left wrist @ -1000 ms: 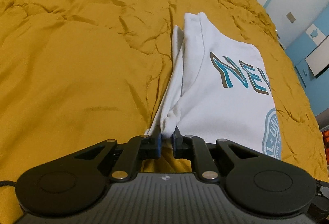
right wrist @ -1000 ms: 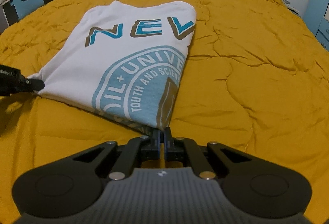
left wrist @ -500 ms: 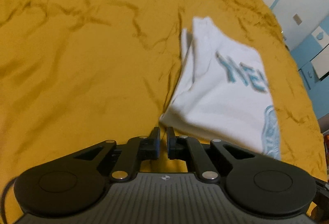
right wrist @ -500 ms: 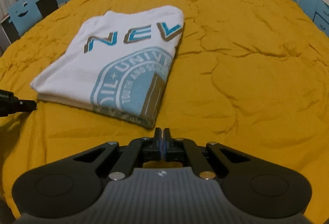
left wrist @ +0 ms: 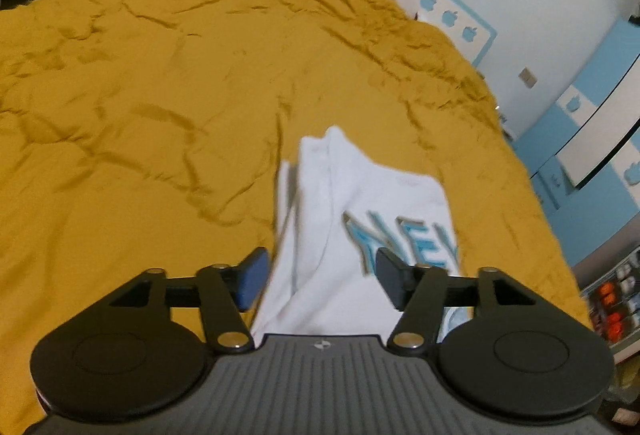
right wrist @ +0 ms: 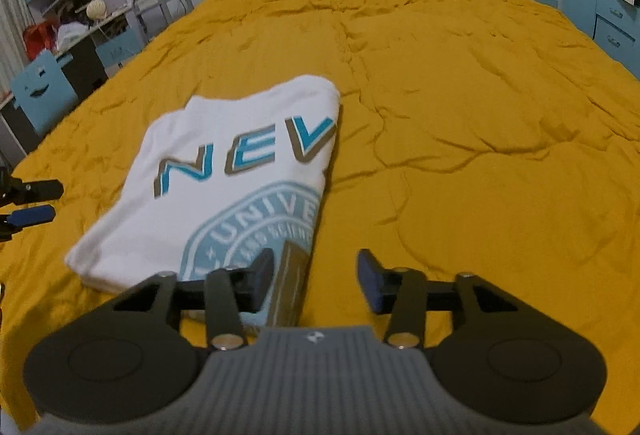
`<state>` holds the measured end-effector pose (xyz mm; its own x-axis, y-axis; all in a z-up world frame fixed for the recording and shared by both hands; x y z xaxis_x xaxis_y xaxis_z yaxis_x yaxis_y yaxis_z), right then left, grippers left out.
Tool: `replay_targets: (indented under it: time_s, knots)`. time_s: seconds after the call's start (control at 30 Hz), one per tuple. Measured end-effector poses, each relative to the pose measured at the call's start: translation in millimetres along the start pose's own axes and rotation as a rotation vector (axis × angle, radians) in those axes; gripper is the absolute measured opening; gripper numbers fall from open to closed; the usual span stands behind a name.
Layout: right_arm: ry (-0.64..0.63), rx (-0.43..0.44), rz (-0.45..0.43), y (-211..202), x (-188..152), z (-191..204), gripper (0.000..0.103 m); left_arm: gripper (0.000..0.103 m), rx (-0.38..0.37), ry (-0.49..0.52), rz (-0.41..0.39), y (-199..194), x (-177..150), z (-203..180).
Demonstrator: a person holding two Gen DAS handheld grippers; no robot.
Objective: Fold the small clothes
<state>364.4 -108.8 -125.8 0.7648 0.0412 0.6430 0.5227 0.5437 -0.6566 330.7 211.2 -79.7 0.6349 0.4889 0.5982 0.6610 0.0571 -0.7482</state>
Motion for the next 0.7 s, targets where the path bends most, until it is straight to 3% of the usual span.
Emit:
replay_targets:
  time_s: [0.07, 0.2, 0.5, 0.7]
  knots:
    - [0.01, 0.019, -0.008, 5.8, 6.4, -0.7, 0.054, 0.082, -0.02, -0.008, 0.001, 9.3, 5.9, -2.8]
    - [0.054, 0.051, -0.027, 19.6, 19.8, -5.4, 0.059, 0.084, -0.03, -0.023, 0.009, 34.2, 16.1, -1.8]
    - [0.237, 0.118, -0.031, 64.3, 45.6, -35.4, 0.06, 0.085, -0.139, -0.078, 0.083, 88.9, 32.2, 14.2]
    - [0.342, 0.126, -0.047, 92.1, 61.1, -62.3, 0.061, 0.085, -0.147, -0.132, 0.153, 131.4, 35.1, 19.6]
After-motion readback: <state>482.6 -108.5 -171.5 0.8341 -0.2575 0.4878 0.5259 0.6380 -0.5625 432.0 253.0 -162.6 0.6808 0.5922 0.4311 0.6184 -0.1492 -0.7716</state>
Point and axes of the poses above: each gripper's, at about its wrist camera, not at the fingertips, and y roughly the way its jaws point, z to its left, x to its top, the point moved 7 cm from there along y, roughly the way its jaws point, and after that the axes turned 15 degrees about x, right-handed, at the moved point
